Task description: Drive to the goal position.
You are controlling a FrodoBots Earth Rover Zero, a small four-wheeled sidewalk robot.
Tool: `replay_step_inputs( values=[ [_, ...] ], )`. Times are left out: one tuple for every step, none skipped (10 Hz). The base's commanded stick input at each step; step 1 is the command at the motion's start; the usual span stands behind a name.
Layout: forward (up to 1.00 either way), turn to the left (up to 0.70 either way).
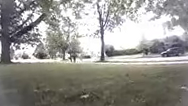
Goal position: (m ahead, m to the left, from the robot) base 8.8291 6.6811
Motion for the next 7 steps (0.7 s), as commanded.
replay_step_inputs(
  values=[
    [0.7,-0.35],
    [0.7,-0.35],
    [0.7,-0.35],
    [0.7,-0.35],
    [0.7,-0.35],
    [0.7,-0.35],
    [0.7,-0.35]
  ],
)
